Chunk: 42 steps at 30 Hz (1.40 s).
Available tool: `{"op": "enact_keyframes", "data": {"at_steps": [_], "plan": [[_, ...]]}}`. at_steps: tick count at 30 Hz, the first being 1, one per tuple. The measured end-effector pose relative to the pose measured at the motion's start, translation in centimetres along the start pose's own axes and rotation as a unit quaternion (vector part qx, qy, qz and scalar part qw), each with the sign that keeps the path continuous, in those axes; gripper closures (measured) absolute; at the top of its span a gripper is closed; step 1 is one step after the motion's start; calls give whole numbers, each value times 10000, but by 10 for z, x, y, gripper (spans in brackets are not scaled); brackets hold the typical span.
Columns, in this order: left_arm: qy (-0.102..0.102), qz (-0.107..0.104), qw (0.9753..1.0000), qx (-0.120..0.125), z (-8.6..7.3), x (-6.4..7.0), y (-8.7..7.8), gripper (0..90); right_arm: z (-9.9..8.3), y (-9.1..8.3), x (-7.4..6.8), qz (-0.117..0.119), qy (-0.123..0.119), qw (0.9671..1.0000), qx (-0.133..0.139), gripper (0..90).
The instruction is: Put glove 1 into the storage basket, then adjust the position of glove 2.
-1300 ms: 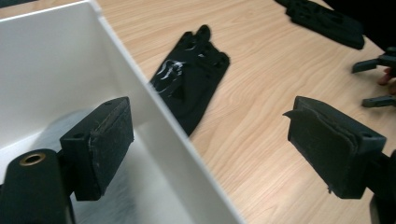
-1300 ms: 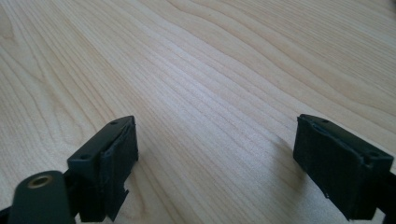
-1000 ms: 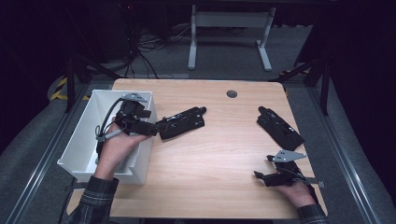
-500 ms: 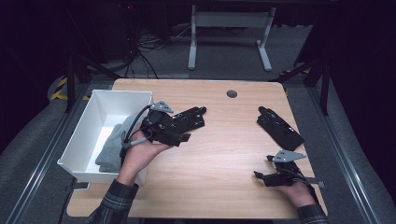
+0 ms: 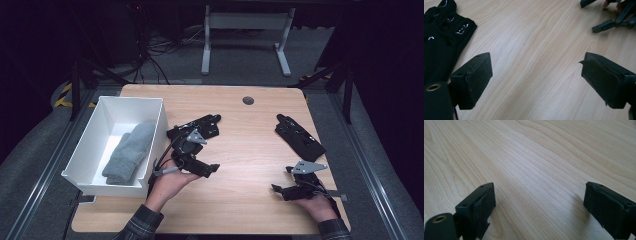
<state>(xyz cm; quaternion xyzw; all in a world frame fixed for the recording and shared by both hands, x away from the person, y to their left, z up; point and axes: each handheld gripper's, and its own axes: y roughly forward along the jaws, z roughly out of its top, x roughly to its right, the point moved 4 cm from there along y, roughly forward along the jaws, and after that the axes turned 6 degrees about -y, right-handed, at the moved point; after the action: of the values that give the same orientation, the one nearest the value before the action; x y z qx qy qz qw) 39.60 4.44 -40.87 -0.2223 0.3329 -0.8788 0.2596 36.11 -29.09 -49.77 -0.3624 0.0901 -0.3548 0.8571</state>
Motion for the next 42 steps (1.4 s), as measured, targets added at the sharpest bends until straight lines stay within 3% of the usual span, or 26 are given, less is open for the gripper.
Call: {"op": "enact_keyframes", "data": {"at_steps": [8, 14, 16, 20, 22, 28, 31, 32, 33, 35, 40, 41, 42], "plan": [[146, 172, 9997, 29, -24, 1, 18, 100, 0, 0, 0, 3, 0, 10000, -4, 106], [116, 312, 9994, -76, -45, -5, 30, 74, 0, 0, 0, 5, -2, 10000, -4, 106], [17, 294, 9995, -102, -53, -8, 33, 69, 0, 0, 0, 6, -3, 10000, -5, 106], [108, 357, 9991, -191, -64, -11, 35, 36, 1, -1, 0, 30, -2, 10000, -75, 144], [247, 519, 9981, -218, -69, -12, 35, 25, 2, -3, 1, 47, 53, 9999, -105, 156], [171, 516, 9981, -293, -80, -19, 37, 0, 6, -9, 4, 71, 80, 9999, -133, 204], [236, 582, 9972, -396, -85, -19, 40, 0, 8, -12, 7, 1, 51, 9999, -133, 236], [322, 665, 9960, -501, -87, -18, 42, 0, 9, -14, 8, -21, 44, 9999, -140, 255], [325, 566, 9966, -502, -89, -18, 43, 0, 10, -15, 10, -46, 46, 9999, -149, 277], [308, 597, 9967, -465, -90, -18, 42, 0, 12, -17, 12, -47, 71, 9998, -157, 314], [341, 561, 9976, -202, -93, -20, 42, 0, 20, -23, 20, -87, 66, 9999, -101, 434], [369, 532, 9979, -87, -95, -21, 43, 0, 22, -24, 23, -114, 88, 9999, -56, 473], [367, 543, 9978, -83, -95, -21, 42, 1, 28, -26, 28, -117, 102, 9999, -9, 576]]}}
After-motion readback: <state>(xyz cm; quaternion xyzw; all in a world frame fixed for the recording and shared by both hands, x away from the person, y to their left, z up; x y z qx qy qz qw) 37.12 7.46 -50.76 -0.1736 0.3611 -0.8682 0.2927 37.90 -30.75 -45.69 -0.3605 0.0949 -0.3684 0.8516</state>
